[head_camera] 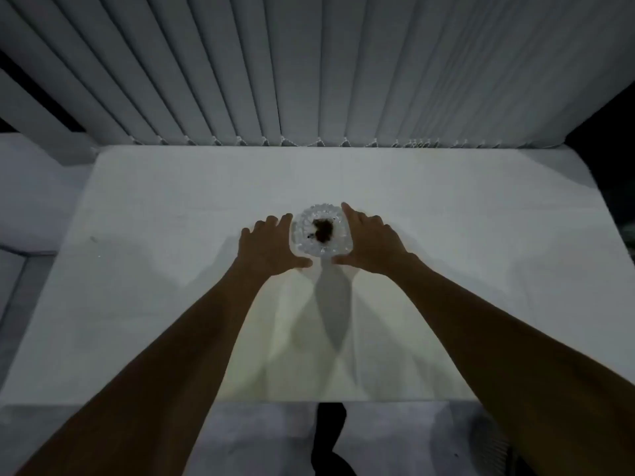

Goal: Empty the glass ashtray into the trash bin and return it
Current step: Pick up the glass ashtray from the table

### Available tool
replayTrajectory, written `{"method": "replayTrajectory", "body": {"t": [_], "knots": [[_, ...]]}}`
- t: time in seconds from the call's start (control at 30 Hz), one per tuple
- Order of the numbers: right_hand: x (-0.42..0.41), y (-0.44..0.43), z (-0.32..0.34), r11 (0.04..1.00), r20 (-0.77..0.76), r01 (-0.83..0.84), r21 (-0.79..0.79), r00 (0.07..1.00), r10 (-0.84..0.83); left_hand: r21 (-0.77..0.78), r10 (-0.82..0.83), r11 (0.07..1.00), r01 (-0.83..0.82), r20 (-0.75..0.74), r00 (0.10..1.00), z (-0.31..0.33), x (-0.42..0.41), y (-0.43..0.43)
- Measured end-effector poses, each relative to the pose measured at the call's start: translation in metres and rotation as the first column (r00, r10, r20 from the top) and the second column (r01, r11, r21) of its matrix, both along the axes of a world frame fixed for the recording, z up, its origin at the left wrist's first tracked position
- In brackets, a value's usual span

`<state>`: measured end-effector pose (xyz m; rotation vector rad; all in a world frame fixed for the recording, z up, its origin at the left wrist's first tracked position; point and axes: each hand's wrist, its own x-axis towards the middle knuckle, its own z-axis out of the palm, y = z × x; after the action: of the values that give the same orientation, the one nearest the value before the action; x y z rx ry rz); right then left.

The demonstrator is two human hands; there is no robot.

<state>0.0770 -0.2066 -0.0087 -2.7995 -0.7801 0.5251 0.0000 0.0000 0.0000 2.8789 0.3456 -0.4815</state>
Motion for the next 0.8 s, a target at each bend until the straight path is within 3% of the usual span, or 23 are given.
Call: {"method": "replayTrajectory", "body": {"t": [0.3, 0.43, 0.6, 0.8], "knots": [[0.026, -0.001, -0.041, 0.994, 0.015, -0.040, 0.099, 0.999, 0.038, -0.056, -0.049, 0.997, 0.053, 0.057, 0.997, -0.025, 0.027, -0.007], [0.017, -0.011, -0.057, 0.937, 0.061, -0.007, 0.350, 0.998, -0.015, -0.055, -0.007, 0.998, 0.020, 0.230, 0.973, -0.046, 0.019, -0.014], [0.010, -0.018, -0.069, 0.847, 0.094, 0.018, 0.531, 0.992, -0.080, -0.110, 0.058, 0.994, -0.004, 0.493, 0.868, -0.071, 0.008, -0.013], [0.005, -0.017, -0.076, 0.818, 0.088, 0.065, 0.572, 0.986, -0.139, -0.094, 0.069, 0.995, -0.022, 0.535, 0.842, -0.092, -0.005, -0.007]]}}
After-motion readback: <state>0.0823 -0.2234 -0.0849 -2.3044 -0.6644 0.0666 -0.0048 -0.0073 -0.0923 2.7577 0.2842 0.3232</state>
